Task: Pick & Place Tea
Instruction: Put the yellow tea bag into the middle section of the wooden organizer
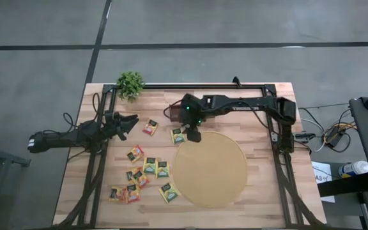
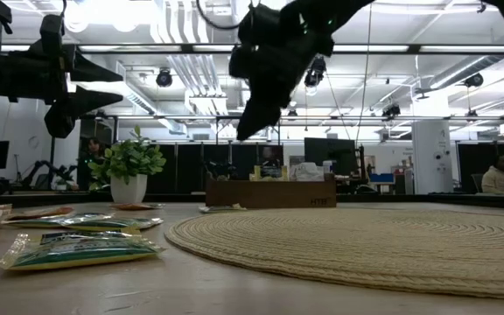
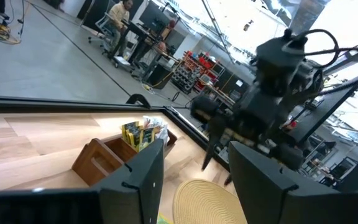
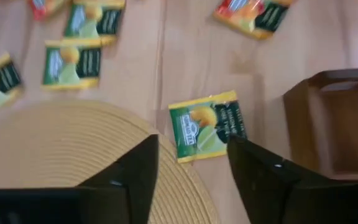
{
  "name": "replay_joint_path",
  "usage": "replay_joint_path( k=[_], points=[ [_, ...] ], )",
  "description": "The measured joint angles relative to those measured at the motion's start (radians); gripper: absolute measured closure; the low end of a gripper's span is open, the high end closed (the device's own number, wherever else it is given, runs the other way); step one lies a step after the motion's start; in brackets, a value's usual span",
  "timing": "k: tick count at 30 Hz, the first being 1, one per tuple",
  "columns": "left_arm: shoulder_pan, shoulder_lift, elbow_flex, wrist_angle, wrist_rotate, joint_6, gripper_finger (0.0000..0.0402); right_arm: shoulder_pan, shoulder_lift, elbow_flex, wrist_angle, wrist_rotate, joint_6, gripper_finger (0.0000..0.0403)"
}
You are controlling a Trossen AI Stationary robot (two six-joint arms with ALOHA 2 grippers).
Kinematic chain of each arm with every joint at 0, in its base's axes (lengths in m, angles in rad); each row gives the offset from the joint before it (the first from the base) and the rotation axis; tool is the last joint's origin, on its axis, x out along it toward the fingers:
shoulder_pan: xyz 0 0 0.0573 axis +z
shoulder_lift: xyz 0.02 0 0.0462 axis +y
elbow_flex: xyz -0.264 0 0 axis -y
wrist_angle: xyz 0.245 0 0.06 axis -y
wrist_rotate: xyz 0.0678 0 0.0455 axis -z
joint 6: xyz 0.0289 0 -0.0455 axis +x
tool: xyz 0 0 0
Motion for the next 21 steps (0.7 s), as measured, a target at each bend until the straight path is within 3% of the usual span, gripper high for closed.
replay_joint_path(
  k=[7, 14, 21],
  points=[
    [0.0, 0.0, 0.0, 0.0, 0.0, 0.0, 0.0228, 0.008, 0.13, 0.053, -0.008, -0.017, -0.054, 0.0152],
    [0.0, 0.0, 0.0, 0.0, 0.0, 0.0, 0.0228, 0.033, 0.229, 0.115, -0.01, -0.016, -0.1, 0.0139],
    [0.0, 0.0, 0.0, 0.001, 0.0, 0.0, 0.0228, 0.041, 0.271, 0.161, -0.033, 0.156, -0.122, 0.0154]
  ],
)
